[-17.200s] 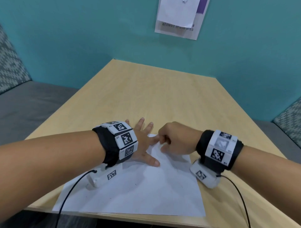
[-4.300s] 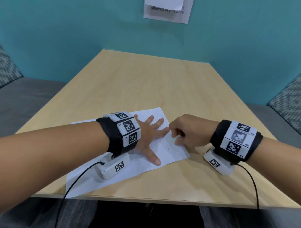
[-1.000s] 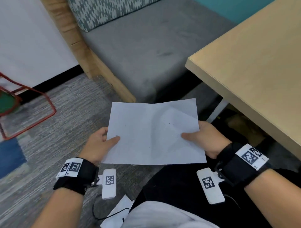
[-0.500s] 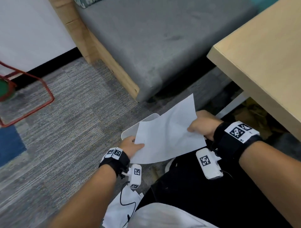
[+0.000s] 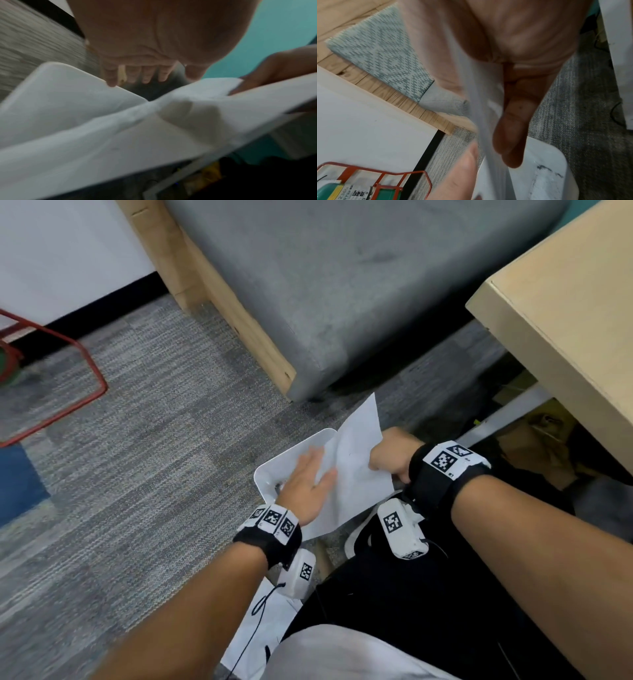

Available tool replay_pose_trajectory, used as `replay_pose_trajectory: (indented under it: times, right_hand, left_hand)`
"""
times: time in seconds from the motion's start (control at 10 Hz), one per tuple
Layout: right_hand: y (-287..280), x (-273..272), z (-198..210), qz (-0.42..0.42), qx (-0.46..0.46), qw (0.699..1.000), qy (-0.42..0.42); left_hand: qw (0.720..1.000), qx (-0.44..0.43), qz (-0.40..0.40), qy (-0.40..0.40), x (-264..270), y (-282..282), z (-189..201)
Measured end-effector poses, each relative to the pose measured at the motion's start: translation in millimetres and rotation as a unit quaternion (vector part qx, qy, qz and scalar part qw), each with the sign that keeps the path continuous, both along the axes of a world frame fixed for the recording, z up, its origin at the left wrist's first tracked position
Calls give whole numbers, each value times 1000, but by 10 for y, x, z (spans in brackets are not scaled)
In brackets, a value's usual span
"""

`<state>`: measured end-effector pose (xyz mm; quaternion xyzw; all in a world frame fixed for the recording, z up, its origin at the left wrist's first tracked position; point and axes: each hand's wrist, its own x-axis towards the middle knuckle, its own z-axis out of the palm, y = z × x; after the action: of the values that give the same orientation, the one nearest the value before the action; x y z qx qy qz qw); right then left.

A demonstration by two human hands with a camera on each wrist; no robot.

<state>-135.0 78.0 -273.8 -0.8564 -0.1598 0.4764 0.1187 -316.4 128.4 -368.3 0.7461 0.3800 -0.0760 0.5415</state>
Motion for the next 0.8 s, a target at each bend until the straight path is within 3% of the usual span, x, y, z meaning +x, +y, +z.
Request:
replay_pose_trajectory:
  times: [0.1, 0.2, 0.3, 0.4, 0.5, 0.6, 0.7, 0.8]
  right_hand:
    - [18, -24, 33, 0, -6, 1000, 24]
    - [20, -5, -19, -25, -14, 999, 35]
    - [5, 0, -63, -79, 1, 996, 49]
    - [-7, 23, -104, -75, -10, 996, 37]
    - [-9, -15, -115, -74, -22, 996, 40]
    - [14, -82, -106, -41, -27, 996, 71]
    - [38, -96, -62, -21, -11, 996, 82]
    - [14, -66, -57, -11, -48, 997, 66]
  left_hand:
    - [992, -45, -57, -99, 185, -174, 212]
    - [991, -74, -90, -68, 182, -252, 28]
    - [985, -47, -143, 79, 14, -215, -263]
    - [969, -9, -169, 181, -109, -147, -348]
    - [995, -1, -82, 55, -23, -88, -136]
    - [994, -25, -58, -88, 165, -176, 107]
    - [992, -33, -96, -80, 185, -263, 54]
    - [993, -27, -84, 76, -47, -170, -132]
